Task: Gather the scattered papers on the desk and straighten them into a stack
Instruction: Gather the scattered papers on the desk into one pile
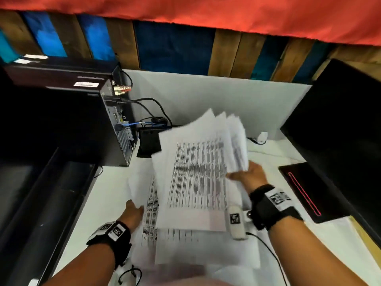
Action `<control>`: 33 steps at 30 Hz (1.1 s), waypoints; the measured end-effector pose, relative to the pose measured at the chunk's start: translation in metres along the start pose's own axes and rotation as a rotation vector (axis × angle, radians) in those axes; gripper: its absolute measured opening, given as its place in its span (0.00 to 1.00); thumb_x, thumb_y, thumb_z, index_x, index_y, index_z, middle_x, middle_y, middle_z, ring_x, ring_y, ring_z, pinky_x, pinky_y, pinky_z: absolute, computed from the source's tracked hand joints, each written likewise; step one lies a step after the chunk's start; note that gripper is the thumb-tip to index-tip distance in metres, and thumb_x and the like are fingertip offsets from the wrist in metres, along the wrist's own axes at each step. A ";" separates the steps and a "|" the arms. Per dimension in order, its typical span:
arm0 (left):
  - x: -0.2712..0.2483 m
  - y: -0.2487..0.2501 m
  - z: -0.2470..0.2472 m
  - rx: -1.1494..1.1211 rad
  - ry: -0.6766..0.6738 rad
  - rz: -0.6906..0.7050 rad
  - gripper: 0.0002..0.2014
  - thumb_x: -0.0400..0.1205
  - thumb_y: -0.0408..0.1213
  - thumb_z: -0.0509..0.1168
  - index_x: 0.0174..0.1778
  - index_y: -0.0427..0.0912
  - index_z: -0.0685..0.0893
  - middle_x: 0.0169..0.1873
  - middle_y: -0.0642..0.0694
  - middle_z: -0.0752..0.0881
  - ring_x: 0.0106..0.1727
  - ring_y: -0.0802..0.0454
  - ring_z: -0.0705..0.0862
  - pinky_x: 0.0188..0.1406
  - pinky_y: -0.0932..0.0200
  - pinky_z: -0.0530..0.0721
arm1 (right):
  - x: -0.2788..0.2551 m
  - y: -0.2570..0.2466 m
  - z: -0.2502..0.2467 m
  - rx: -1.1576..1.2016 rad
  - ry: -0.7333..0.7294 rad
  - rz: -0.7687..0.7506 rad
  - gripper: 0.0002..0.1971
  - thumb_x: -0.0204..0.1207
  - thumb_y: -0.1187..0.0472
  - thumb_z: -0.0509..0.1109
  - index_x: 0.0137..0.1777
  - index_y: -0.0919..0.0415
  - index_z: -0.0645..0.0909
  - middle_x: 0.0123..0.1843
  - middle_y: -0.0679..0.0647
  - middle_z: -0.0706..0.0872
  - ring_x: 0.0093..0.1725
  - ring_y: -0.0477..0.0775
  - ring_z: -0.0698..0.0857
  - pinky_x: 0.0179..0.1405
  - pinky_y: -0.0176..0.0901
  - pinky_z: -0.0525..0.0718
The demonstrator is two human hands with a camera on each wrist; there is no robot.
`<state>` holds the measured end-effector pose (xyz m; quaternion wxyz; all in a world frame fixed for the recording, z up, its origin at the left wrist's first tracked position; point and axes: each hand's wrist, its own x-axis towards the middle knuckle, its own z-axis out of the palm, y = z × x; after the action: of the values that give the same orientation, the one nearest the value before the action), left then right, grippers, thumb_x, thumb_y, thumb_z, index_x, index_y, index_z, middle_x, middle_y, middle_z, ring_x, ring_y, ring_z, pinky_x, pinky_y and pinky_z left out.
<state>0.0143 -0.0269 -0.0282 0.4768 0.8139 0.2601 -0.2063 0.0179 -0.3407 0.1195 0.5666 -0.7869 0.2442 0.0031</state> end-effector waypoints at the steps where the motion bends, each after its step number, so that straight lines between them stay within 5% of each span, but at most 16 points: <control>1: 0.000 0.000 0.000 -0.085 -0.020 -0.018 0.26 0.88 0.40 0.56 0.78 0.29 0.59 0.75 0.29 0.69 0.74 0.36 0.72 0.65 0.54 0.69 | 0.008 0.020 0.012 -0.085 -0.034 0.075 0.23 0.62 0.69 0.81 0.58 0.66 0.82 0.52 0.60 0.87 0.51 0.60 0.86 0.41 0.40 0.82; 4: -0.009 0.004 -0.003 -0.326 -0.103 -0.051 0.36 0.86 0.55 0.51 0.84 0.39 0.47 0.84 0.42 0.54 0.84 0.43 0.56 0.80 0.50 0.55 | 0.017 0.072 0.044 -0.311 -0.124 0.288 0.41 0.64 0.60 0.82 0.75 0.67 0.65 0.71 0.63 0.77 0.68 0.63 0.79 0.65 0.47 0.78; 6: 0.000 -0.003 -0.001 -0.292 -0.112 -0.056 0.38 0.85 0.55 0.54 0.84 0.38 0.46 0.84 0.40 0.54 0.84 0.42 0.57 0.81 0.49 0.56 | 0.015 0.097 0.057 -0.426 -0.110 0.363 0.41 0.72 0.58 0.76 0.78 0.69 0.57 0.76 0.64 0.72 0.72 0.64 0.76 0.70 0.50 0.75; 10: -0.001 -0.004 0.000 -0.223 -0.089 0.013 0.44 0.79 0.55 0.66 0.80 0.31 0.53 0.78 0.37 0.66 0.79 0.39 0.68 0.79 0.47 0.64 | 0.006 0.113 0.081 -0.514 -0.083 0.339 0.24 0.81 0.66 0.60 0.76 0.69 0.62 0.73 0.67 0.74 0.71 0.65 0.76 0.68 0.49 0.74; 13: -0.007 0.000 0.001 -0.138 -0.159 0.036 0.43 0.81 0.47 0.67 0.81 0.32 0.48 0.81 0.36 0.62 0.81 0.40 0.64 0.78 0.52 0.62 | -0.001 0.110 0.095 -0.476 -0.236 0.314 0.23 0.84 0.64 0.55 0.78 0.67 0.59 0.75 0.63 0.72 0.72 0.62 0.74 0.70 0.46 0.71; 17: -0.009 0.002 0.004 -0.095 -0.125 0.051 0.39 0.83 0.36 0.65 0.82 0.30 0.47 0.81 0.34 0.60 0.82 0.40 0.61 0.77 0.54 0.62 | 0.004 0.111 0.094 -0.646 -0.113 0.280 0.20 0.83 0.65 0.54 0.75 0.67 0.66 0.75 0.64 0.71 0.73 0.63 0.73 0.74 0.50 0.71; 22: -0.002 -0.003 0.005 0.008 -0.121 0.069 0.42 0.80 0.34 0.70 0.81 0.29 0.49 0.80 0.33 0.62 0.81 0.39 0.62 0.77 0.52 0.62 | 0.001 0.106 0.085 -0.610 -0.380 0.192 0.22 0.85 0.56 0.54 0.78 0.61 0.68 0.78 0.59 0.71 0.76 0.59 0.72 0.74 0.43 0.68; 24: -0.001 -0.005 0.005 0.056 -0.097 0.073 0.40 0.78 0.31 0.71 0.78 0.27 0.53 0.77 0.32 0.67 0.78 0.38 0.66 0.76 0.51 0.63 | 0.013 0.110 0.064 -0.646 -0.145 0.229 0.21 0.81 0.50 0.59 0.71 0.56 0.75 0.73 0.61 0.77 0.71 0.62 0.75 0.71 0.47 0.74; 27: 0.003 -0.006 0.003 0.095 -0.089 0.063 0.38 0.78 0.29 0.71 0.77 0.27 0.55 0.75 0.31 0.69 0.77 0.37 0.68 0.75 0.49 0.65 | 0.018 0.123 0.017 -0.749 0.209 0.466 0.29 0.74 0.45 0.67 0.71 0.60 0.71 0.71 0.65 0.72 0.70 0.66 0.72 0.68 0.59 0.75; 31: 0.001 -0.002 0.010 0.149 -0.100 0.040 0.37 0.80 0.29 0.67 0.80 0.30 0.53 0.79 0.31 0.63 0.80 0.37 0.64 0.77 0.49 0.64 | 0.021 0.144 -0.009 -0.634 0.172 0.462 0.38 0.72 0.44 0.71 0.76 0.66 0.63 0.74 0.66 0.71 0.72 0.69 0.72 0.69 0.60 0.75; 33: -0.004 0.007 0.020 0.239 -0.037 0.085 0.31 0.81 0.33 0.66 0.77 0.33 0.59 0.76 0.31 0.68 0.76 0.35 0.69 0.74 0.49 0.69 | 0.024 0.145 -0.002 -0.507 0.082 0.406 0.32 0.79 0.51 0.66 0.76 0.67 0.61 0.74 0.67 0.73 0.70 0.69 0.77 0.67 0.56 0.77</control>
<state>0.0137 -0.0483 -0.0301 0.3895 0.8713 0.1902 -0.2304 -0.0181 -0.3864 -0.0156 0.3301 -0.8377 0.4101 0.1452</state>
